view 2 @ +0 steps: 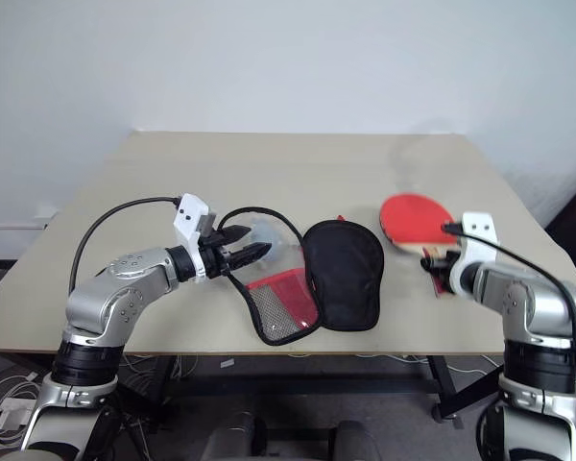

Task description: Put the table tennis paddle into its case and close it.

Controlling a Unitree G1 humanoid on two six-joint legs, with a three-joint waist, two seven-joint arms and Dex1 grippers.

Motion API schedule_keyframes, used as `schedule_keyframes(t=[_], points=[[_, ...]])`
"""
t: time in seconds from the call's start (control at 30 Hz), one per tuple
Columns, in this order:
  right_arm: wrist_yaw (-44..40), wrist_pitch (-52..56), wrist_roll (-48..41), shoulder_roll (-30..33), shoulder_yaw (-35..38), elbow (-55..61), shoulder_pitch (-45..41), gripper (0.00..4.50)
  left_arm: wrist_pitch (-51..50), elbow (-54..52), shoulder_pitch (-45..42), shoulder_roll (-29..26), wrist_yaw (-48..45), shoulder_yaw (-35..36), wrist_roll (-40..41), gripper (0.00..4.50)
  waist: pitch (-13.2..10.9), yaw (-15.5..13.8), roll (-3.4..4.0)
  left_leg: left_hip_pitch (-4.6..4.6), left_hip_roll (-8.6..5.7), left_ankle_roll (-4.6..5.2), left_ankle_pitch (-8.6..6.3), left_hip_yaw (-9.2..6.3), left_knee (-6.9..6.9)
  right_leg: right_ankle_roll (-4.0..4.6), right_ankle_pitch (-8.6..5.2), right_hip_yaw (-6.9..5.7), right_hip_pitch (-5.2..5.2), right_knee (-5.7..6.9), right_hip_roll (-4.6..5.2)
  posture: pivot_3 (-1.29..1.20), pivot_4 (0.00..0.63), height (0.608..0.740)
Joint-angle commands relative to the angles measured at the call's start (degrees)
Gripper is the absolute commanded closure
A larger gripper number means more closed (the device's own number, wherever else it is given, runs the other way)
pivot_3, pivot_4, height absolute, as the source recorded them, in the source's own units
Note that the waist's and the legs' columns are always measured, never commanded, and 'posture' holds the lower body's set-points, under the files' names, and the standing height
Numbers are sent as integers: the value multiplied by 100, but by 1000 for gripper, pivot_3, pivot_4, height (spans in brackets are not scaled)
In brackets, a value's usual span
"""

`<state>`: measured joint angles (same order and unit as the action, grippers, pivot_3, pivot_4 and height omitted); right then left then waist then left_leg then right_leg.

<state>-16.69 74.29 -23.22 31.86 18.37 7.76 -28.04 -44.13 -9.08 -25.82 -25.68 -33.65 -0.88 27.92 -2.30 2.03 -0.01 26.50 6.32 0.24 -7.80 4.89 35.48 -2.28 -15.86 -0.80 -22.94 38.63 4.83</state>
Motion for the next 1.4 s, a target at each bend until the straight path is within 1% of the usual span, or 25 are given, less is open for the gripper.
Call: schedule_keyframes(t=[0.03, 0.1, 0.2, 0.23, 0.33, 0.53, 0.8, 1.03, 1.2, 1.4], points=[[211, 332, -146, -204, 249, 460, -439, 3319, -38, -30, -285, -107, 20, 306, 76, 1009, 0, -1, -1, 1, 0, 0, 0, 0, 0, 0, 0, 0, -2, 0, 0, 0, 0, 740], [325, 598, -155, -454, 147, 647, -607, 3319, 8, 35, -297, -241, -41, 330, -6, 1009, 1, -13, -4, 4, 0, 0, 0, 1, -1, 0, 0, -1, -2, -1, 1, 0, 0, 740], [667, 1084, -90, -1073, 137, 845, -877, 3319, 56, 145, -331, -383, -71, 393, -66, 1009, 1, -5, -3, 4, 0, -1, 0, 4, -9, 1, 1, 0, -8, -1, 1, 0, 0, 740], [807, 1300, -49, -1393, 238, 909, -943, 3319, 58, 173, -342, -408, -65, 419, -64, 1009, 1, -6, -2, 4, 0, -1, 0, 4, -16, -4, 7, 0, -13, 0, 1, 0, 0, 740], [1055, 1561, 38, -2024, 322, 1119, -891, 3319, 82, 183, -343, -411, -26, 445, -68, 1009, 1, -7, -2, 7, 0, -2, 1, 6, -26, 18, 24, 0, -24, 5, 1, 0, 0, 740], [1302, 1821, 41, -2692, 283, 1426, -614, 3319, 9, 49, -218, -382, -22, 383, -25, 1009, 1, -67, -4, 14, 0, 1, 4, 10, -27, 16, 24, 0, -26, 0, 3, 0, 0, 740], [1658, 1821, -55, -3012, 139, 1648, -95, 3319, 28, 115, -247, -380, -43, 337, -60, 1009, 1, -62, -3, 13, 1, 1, 4, 10, -34, 21, 27, -2, -31, 2, 3, 0, 0, 740], [1926, 1821, -133, -3147, 133, 1732, 223, 3319, 55, 195, -301, -367, -59, 287, -91, 1009, 1, -61, -3, 13, 1, 0, 4, 10, -36, 21, 27, -2, -33, 2, 3, 0, 0, 740], [2019, 1821, -7, -3125, 100, 1690, 248, 3319, 79, 211, -335, -336, -63, 243, -104, 1009, 1, -62, -3, 13, 1, 0, 4, 10, -36, 20, 25, -2, -33, 2, 3, 0, 0, 740], [2079, 1821, 192, -2942, -24, 1523, 234, 3319, 115, 236, -320, -319, -86, 241, -112, 1009, 1, -62, -3, 13, 0, 0, 4, 10, -36, 19, 24, -2, -33, 2, 4, 0, 0, 740]])
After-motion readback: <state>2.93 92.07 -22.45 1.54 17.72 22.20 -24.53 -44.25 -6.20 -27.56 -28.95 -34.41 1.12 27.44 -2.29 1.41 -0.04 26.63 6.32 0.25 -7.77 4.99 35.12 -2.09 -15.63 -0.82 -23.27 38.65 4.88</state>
